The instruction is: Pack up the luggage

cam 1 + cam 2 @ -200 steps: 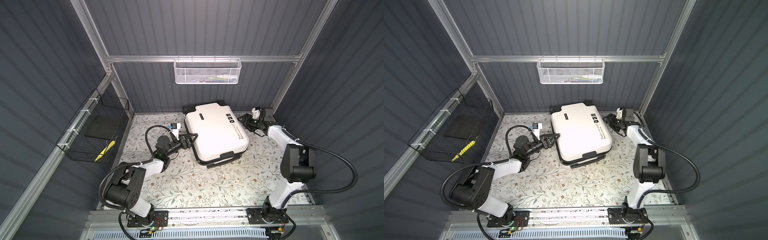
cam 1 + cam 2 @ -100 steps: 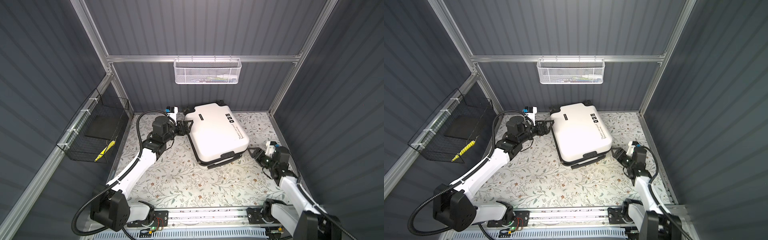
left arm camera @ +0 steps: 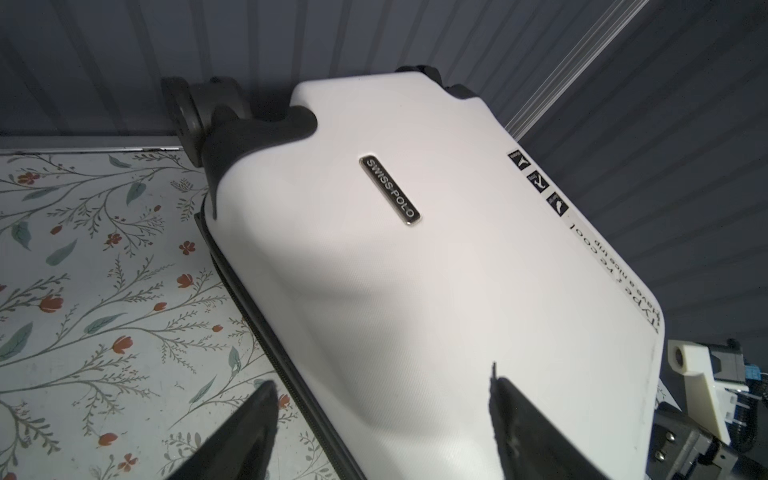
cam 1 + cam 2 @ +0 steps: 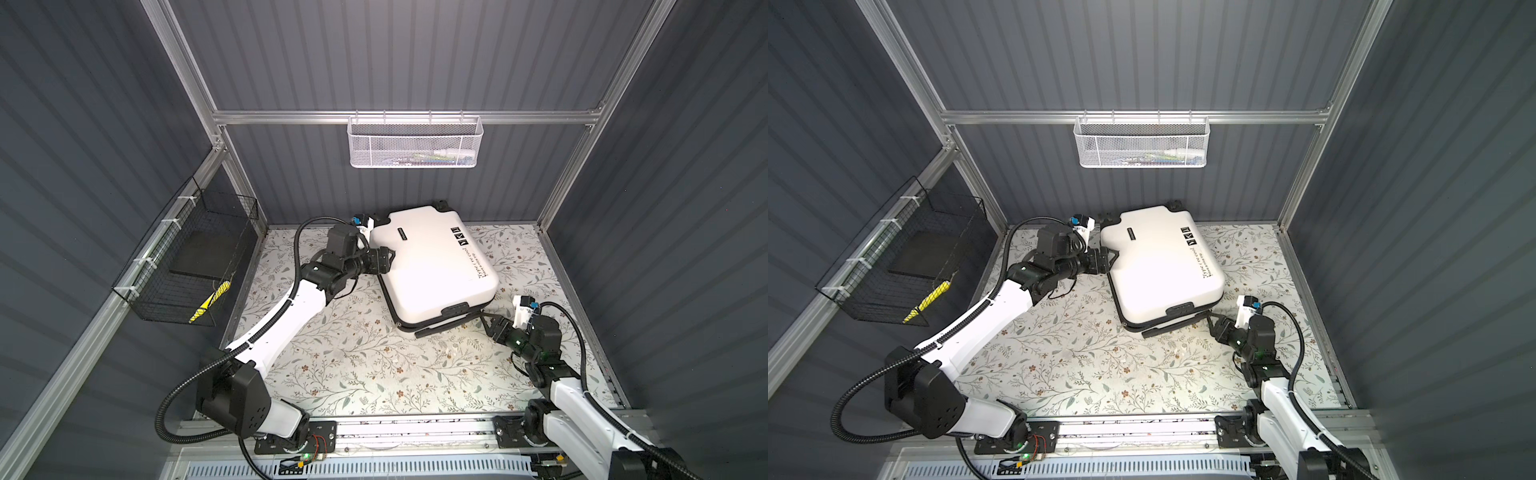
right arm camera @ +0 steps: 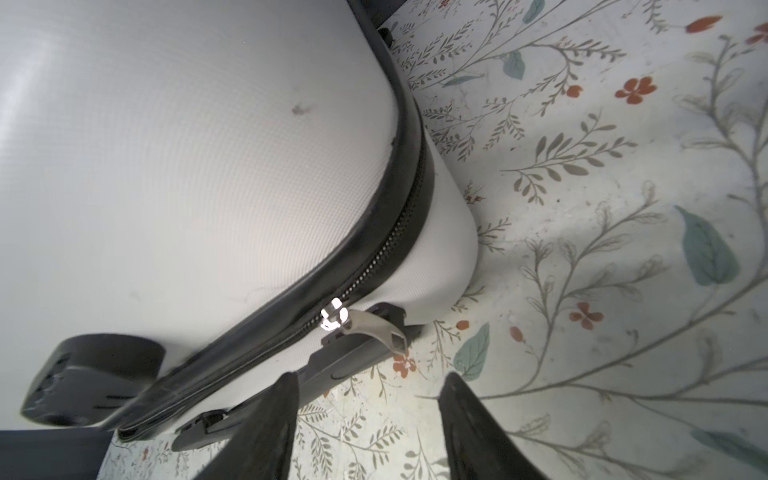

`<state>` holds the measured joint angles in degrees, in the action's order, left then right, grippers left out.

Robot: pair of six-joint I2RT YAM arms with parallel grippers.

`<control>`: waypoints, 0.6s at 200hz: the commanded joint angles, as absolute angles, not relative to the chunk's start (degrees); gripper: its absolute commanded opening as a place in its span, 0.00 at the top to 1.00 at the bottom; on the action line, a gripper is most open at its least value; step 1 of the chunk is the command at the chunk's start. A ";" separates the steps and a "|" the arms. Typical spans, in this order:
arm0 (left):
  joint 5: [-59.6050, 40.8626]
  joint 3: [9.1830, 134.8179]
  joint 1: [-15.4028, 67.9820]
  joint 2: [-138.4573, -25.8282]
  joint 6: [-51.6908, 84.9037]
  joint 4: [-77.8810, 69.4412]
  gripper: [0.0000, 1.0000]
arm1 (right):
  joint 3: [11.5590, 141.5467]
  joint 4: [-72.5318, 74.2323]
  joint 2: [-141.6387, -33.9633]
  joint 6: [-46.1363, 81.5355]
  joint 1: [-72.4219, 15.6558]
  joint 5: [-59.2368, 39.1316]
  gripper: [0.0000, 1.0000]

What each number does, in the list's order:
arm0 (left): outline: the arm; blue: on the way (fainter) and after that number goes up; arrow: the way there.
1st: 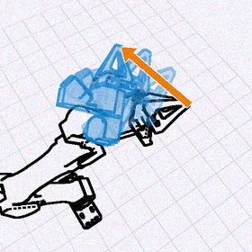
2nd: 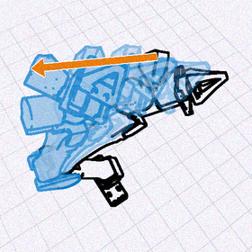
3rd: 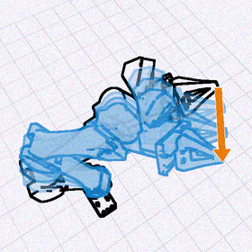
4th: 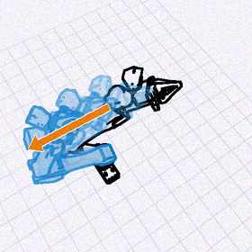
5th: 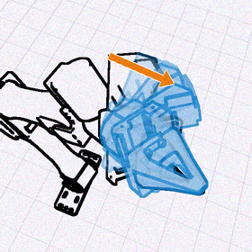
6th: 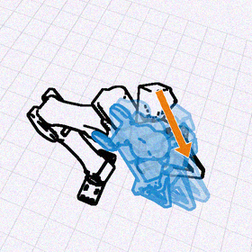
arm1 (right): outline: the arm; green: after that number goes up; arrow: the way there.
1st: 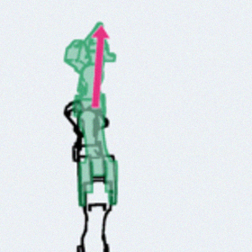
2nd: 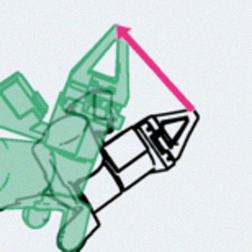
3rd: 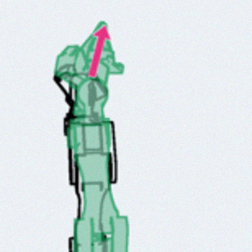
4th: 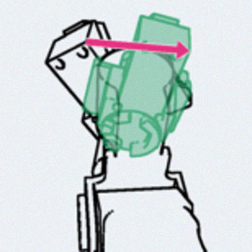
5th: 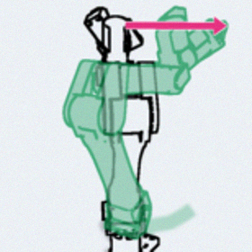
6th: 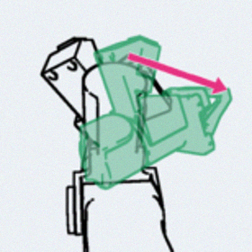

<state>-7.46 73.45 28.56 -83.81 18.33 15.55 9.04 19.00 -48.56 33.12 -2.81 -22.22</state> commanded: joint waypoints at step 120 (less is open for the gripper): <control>-9.44 78.41 29.53 -87.45 17.31 15.04 0.19 | 16.70 20.39 -60.81 27.77 -3.66 -23.13 0.60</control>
